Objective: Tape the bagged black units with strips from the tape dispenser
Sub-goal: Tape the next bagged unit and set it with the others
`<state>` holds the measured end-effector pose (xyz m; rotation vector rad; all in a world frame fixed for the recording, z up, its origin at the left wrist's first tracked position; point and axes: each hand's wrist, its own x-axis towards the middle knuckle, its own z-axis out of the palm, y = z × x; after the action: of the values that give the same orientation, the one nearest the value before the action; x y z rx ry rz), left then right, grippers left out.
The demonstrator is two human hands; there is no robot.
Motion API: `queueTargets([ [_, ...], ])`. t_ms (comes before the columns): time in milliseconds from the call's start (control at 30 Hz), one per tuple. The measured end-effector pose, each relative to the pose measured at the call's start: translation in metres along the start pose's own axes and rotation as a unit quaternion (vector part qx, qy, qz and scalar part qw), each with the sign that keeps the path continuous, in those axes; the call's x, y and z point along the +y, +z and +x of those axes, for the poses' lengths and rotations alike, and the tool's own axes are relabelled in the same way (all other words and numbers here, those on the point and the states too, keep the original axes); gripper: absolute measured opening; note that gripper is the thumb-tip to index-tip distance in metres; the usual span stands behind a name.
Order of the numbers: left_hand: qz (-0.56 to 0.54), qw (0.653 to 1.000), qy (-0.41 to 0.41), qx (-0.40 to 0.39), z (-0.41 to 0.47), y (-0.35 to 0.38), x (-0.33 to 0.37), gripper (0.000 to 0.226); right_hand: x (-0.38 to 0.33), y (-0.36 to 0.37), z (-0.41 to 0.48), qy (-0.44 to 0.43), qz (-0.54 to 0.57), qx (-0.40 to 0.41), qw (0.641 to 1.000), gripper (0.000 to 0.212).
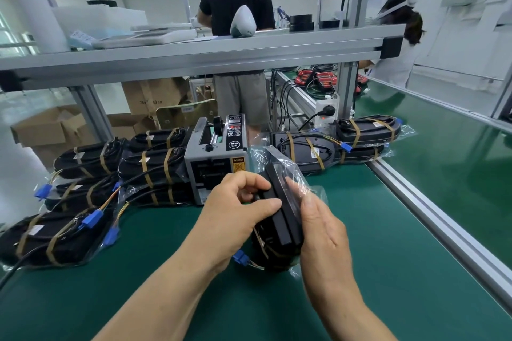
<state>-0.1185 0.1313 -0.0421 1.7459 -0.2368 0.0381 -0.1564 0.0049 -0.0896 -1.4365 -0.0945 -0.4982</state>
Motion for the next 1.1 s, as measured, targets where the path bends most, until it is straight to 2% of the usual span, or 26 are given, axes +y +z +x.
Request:
queueTargets([
  [100, -0.014, 1.0, 0.008, 0.022, -0.006, 0.005, 0.0, 0.017, -0.001, 0.001, -0.003, -0.002, -0.007, -0.001, 1.0, 0.034],
  [267, 0.005, 0.997, 0.043, 0.058, -0.01, 0.012, -0.005, 0.02, 0.003, 0.004, -0.006, -0.026, 0.002, 0.005, 1.0, 0.034],
  [400, 0.082, 0.982, 0.143, 0.095, -0.006, 0.01, -0.008, 0.029, 0.011, 0.009, 0.0, -0.058, 0.011, 0.011, 0.998, 0.04],
  [467, 0.13, 0.966, 0.198, 0.102, -0.005, 0.007, -0.016, 0.031, 0.015, 0.01, 0.004, -0.058, 0.01, -0.015, 0.998, 0.038],
  [567, 0.144, 0.951, 0.253, 0.1, -0.013, 0.002, -0.033, 0.025, 0.021, -0.001, -0.001, -0.049, 0.02, -0.082, 0.995, 0.035],
  [667, 0.157, 0.941, 0.28, 0.103, -0.025, 0.001, -0.053, 0.025, 0.022, -0.019, -0.013, 0.013, -0.001, -0.124, 0.992, 0.054],
  [767, 0.175, 0.935, 0.292, 0.101, -0.038, 0.007, -0.071, 0.028, 0.017, -0.026, -0.023, 0.044, -0.125, -0.056, 0.99, 0.072],
  [833, 0.178, 0.929, 0.308, 0.1, -0.044, 0.013, -0.08, 0.032, 0.014, -0.021, -0.026, 0.066, -0.159, -0.029, 0.985, 0.074],
  [933, 0.187, 0.921, 0.326, 0.104, -0.05, 0.017, -0.089, 0.043, 0.017, -0.012, -0.03, 0.085, -0.185, -0.023, 0.979, 0.063],
  [1033, 0.186, 0.923, 0.321, 0.099, -0.053, 0.015, -0.09, 0.035, 0.018, -0.007, -0.033, 0.096, -0.153, -0.01, 0.983, 0.04],
  [1100, 0.184, 0.927, 0.311, 0.096, -0.056, 0.011, -0.092, 0.029, 0.015, -0.004, -0.035, 0.098, -0.133, -0.009, 0.986, 0.047],
])
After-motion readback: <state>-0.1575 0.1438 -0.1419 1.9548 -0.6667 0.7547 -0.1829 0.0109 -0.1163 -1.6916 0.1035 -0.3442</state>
